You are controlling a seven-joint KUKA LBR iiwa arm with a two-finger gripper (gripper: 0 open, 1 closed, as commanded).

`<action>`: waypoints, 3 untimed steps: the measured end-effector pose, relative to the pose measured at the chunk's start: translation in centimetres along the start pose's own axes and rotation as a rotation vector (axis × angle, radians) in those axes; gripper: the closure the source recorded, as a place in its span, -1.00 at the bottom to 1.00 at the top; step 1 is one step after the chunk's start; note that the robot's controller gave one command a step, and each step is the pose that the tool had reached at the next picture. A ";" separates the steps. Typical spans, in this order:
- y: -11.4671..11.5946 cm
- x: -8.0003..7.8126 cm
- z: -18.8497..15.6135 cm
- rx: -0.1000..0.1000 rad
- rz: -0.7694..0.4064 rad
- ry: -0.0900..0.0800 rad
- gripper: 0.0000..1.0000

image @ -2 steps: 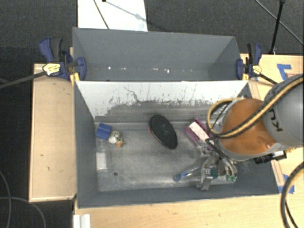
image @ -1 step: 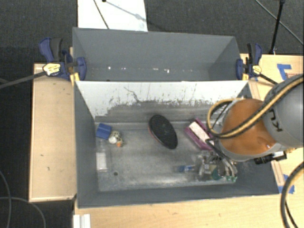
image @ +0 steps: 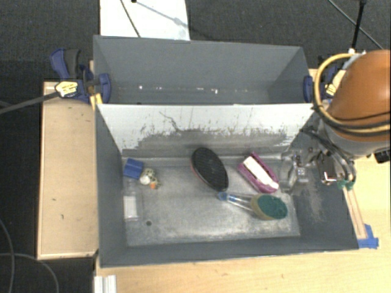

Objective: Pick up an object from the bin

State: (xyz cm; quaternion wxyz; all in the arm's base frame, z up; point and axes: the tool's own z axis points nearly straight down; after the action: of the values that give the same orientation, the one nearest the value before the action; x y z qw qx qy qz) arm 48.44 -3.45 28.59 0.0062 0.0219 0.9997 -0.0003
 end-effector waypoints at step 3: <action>-4.8 -6.2 12.9 0.001 0.293 0.007 1.00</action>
Offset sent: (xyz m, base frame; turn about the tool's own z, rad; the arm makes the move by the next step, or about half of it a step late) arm 0.0271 -0.0509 -0.0345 -0.3404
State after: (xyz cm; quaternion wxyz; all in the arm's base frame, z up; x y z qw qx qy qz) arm 54.58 -8.53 15.75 0.0025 0.1674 0.9859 0.0004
